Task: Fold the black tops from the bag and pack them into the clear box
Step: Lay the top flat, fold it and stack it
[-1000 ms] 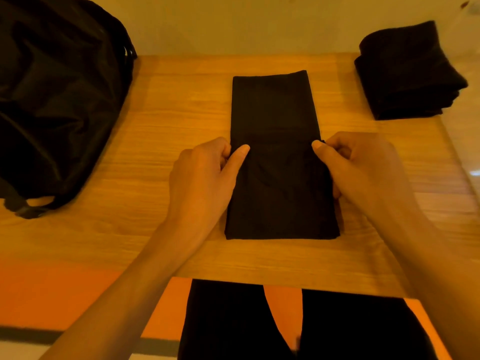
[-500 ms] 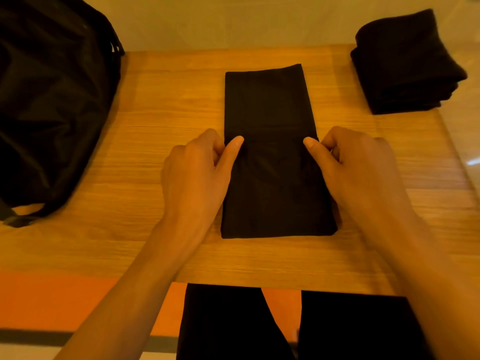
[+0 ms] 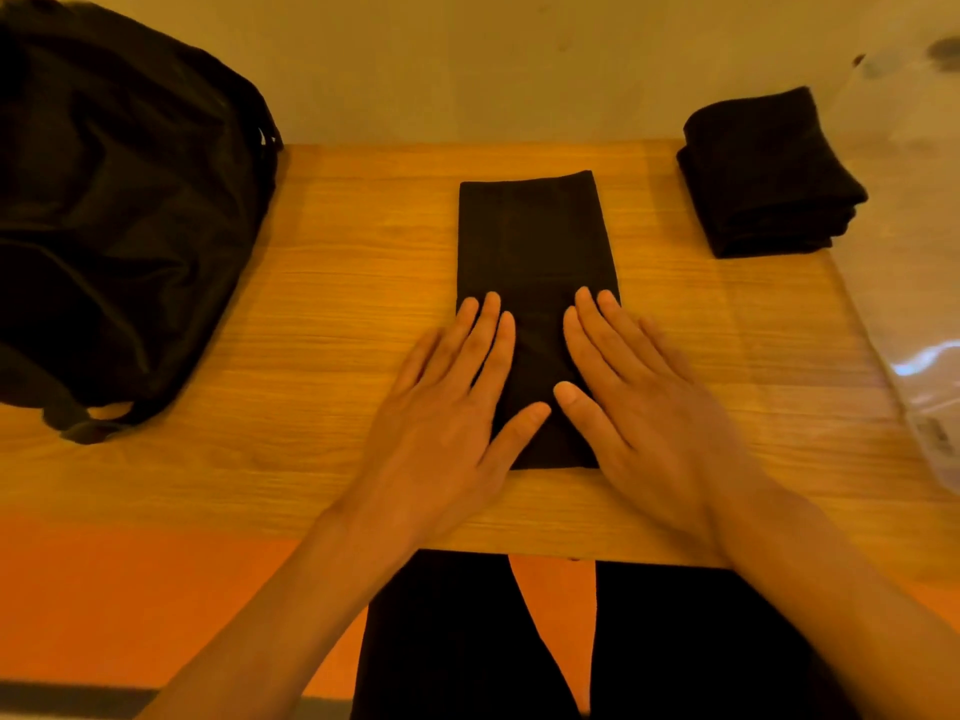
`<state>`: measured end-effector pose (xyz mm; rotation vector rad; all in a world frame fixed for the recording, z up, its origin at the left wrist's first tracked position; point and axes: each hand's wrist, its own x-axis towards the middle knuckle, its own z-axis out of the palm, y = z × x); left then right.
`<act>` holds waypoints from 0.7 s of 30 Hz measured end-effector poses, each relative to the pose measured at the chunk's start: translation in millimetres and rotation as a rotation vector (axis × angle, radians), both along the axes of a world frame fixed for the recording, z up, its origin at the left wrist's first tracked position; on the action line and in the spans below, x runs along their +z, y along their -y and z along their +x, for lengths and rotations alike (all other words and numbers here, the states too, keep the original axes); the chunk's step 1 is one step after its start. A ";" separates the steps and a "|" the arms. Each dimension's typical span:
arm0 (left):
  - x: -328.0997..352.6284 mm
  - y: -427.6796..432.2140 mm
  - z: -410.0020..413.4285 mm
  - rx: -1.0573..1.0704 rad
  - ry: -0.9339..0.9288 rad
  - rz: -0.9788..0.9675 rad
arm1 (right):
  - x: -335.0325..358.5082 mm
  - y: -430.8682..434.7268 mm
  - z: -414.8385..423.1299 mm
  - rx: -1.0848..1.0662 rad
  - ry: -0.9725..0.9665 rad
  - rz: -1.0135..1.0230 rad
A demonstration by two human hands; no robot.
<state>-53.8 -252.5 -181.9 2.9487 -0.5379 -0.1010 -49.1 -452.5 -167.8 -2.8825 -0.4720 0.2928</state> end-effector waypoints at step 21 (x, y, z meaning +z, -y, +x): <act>21.1 7.0 -5.6 0.103 -0.021 -0.056 | 7.0 6.9 -2.5 -0.078 0.128 0.021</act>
